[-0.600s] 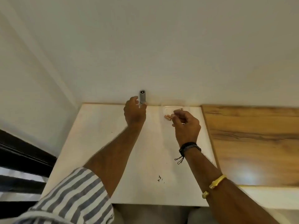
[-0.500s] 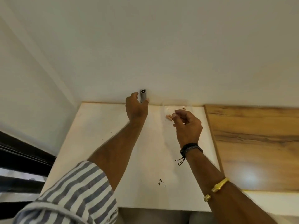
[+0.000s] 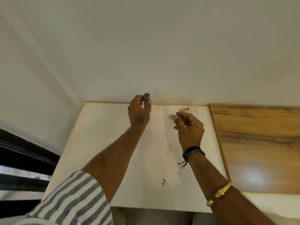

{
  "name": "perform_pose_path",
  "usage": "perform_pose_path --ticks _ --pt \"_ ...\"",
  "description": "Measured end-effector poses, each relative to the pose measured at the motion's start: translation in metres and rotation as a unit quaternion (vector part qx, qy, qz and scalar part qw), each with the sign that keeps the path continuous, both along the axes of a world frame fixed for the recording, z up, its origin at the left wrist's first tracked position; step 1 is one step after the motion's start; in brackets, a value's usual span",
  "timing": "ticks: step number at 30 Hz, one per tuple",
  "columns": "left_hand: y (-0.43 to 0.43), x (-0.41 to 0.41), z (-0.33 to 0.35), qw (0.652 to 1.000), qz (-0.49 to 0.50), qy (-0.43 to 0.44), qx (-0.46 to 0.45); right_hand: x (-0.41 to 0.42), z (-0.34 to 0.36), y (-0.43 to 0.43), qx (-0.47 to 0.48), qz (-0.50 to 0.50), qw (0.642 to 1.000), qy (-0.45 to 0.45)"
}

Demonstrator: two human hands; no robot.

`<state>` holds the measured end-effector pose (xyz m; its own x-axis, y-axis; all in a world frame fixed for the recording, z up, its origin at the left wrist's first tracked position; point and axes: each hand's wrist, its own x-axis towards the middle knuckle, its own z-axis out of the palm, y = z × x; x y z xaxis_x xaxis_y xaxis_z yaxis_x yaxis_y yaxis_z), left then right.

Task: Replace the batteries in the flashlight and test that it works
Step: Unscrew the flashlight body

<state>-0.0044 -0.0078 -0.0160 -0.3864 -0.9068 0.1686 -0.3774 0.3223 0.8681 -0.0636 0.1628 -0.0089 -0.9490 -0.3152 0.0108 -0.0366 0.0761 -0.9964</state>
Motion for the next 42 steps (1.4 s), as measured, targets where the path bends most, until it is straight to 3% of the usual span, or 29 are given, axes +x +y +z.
perform_pose_path --ticks 12,17,21,28,32,35,42 --pt "0.115 0.113 0.022 0.989 -0.137 -0.018 -0.046 0.077 0.017 0.071 0.007 0.081 0.997 -0.007" --pt "0.151 0.154 0.012 0.965 -0.21 -0.114 -0.104 0.107 0.008 0.109 0.055 0.132 0.99 0.015" --pt "0.167 0.17 0.004 0.934 -0.257 -0.179 -0.172 0.119 0.002 0.121 0.144 0.158 0.975 0.058" --pt "0.179 0.18 0.0 0.899 -0.289 -0.21 -0.254 0.122 -0.007 0.129 0.229 0.179 0.953 0.085" --pt "0.185 0.178 0.002 0.907 -0.285 -0.198 -0.237 0.126 -0.009 0.128 0.256 0.181 0.941 0.131" --pt "0.188 0.175 0.004 0.913 -0.28 -0.19 -0.227 0.126 -0.006 0.127 0.249 0.172 0.941 0.15" --pt "0.183 0.174 0.007 0.925 -0.278 -0.176 -0.192 0.114 0.001 0.138 0.145 0.258 0.945 0.138"
